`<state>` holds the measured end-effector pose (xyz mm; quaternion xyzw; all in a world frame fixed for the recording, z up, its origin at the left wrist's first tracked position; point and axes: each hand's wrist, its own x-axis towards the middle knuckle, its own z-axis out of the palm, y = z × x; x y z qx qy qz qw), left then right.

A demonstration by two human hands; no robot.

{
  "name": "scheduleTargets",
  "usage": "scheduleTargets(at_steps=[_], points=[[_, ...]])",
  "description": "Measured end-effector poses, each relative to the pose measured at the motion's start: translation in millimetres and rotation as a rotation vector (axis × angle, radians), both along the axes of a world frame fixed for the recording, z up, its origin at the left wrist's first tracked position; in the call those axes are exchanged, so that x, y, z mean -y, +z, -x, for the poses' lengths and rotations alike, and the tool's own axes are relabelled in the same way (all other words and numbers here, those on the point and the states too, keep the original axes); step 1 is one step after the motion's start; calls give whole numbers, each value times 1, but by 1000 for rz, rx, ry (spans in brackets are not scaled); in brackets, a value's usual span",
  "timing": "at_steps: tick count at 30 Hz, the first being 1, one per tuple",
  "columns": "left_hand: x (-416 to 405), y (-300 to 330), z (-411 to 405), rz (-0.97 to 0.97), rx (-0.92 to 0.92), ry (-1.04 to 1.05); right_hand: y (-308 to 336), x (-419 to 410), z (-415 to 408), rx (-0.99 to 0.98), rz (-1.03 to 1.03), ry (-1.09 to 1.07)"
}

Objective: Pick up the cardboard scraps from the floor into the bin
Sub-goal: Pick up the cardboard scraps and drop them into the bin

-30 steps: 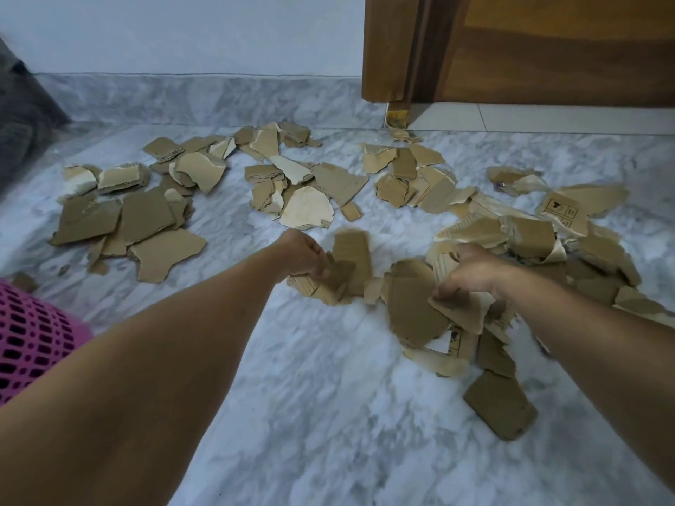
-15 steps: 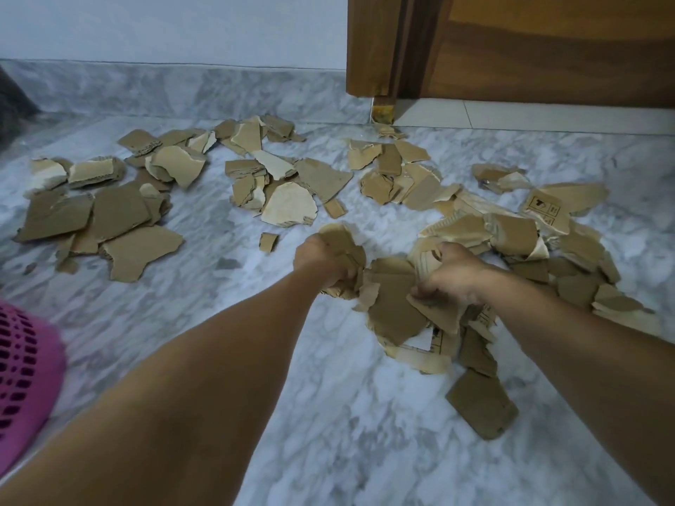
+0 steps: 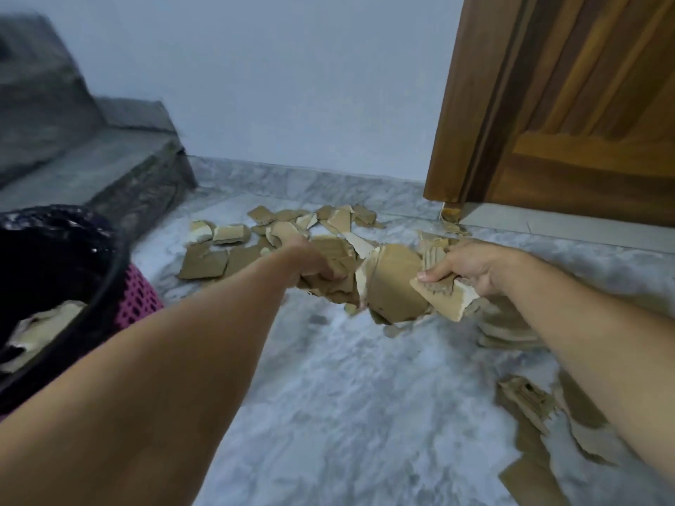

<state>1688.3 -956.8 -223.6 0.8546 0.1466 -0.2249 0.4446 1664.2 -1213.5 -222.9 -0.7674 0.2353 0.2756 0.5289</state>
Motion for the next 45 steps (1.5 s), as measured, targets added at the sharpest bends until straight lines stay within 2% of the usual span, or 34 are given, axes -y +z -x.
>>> scheduleTargets(at_steps=[4, 8, 13, 17, 22, 26, 29, 30, 33, 34, 36, 39, 42, 45], points=[[-65, 70, 3, -53, 67, 39, 57, -57, -29, 29, -39, 88], [-147, 138, 20, -52, 138, 174, 132, -138, -40, 103, -55, 228], [-240, 187, 59, -96, 204, 324, 159, -228, -109, 166, 0, 414], [-300, 204, 95, -175, 183, 404, 183, -314, -104, 181, -71, 511], [-361, 186, 131, -267, 145, 476, 196, -415, -36, 170, -119, 545], [-388, 149, 145, -288, 119, 524, 158, -457, 2, 211, -162, 547], [-402, 120, 151, -273, 120, 536, 128, -467, 14, 320, -50, 548], [-406, 113, 154, -340, 160, 542, 120, -468, 14, 378, 17, 566], [-415, 99, 163, -697, 270, 534, 111, -462, 13, 636, 265, 592], [-416, 94, 167, -776, 260, 532, 111, -459, 12, 705, 337, 570], [-418, 83, 172, -730, 156, 582, 110, -450, 17, 780, 478, 534], [-419, 74, 174, -637, 110, 590, 101, -438, 26, 707, 627, 620], [-413, 77, 176, -637, 140, 581, 92, -423, 30, 652, 640, 662], [-395, 79, 177, -644, 136, 535, 92, -399, 35, 671, 630, 601]])
